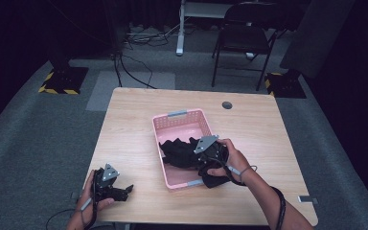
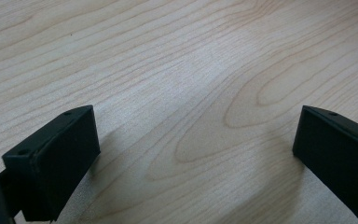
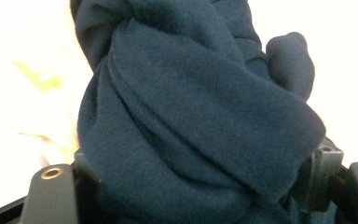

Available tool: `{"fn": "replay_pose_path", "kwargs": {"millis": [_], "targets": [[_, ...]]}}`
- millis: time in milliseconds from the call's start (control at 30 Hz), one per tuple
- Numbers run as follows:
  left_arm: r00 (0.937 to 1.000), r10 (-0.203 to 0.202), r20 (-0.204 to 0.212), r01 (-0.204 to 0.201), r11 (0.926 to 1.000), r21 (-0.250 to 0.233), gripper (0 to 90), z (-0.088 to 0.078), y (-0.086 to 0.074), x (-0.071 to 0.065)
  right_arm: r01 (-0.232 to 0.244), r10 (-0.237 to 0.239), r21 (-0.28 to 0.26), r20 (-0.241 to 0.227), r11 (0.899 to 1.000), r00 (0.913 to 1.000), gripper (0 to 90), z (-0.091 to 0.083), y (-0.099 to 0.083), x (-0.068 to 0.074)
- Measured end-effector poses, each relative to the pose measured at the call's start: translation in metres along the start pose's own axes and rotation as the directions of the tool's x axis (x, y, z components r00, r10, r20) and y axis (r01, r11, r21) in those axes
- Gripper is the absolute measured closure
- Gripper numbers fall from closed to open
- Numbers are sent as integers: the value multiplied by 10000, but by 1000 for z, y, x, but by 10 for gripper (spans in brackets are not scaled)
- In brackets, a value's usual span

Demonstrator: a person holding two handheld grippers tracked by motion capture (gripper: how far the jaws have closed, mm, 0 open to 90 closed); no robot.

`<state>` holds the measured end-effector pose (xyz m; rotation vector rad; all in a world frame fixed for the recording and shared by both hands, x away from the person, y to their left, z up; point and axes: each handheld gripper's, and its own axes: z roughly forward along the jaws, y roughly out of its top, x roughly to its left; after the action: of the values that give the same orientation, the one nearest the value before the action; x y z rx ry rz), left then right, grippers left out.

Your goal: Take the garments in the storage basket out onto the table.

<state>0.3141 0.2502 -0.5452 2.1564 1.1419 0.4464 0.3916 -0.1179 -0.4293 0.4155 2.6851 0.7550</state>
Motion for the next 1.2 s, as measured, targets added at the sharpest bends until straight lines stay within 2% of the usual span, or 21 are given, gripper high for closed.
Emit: {"fn": "replay_pose_path", "kwargs": {"millis": [667,1200], "targets": [[10000,-1,-3,1,10000,1,0,0,0,0,-207,249,-800,514,9966,9984,246,-49,-7,-11],[10000,-3,0,3,10000,4,0,0,0,0,-442,524,-994,810,9941,9953,245,-74,-24,-21]]}}
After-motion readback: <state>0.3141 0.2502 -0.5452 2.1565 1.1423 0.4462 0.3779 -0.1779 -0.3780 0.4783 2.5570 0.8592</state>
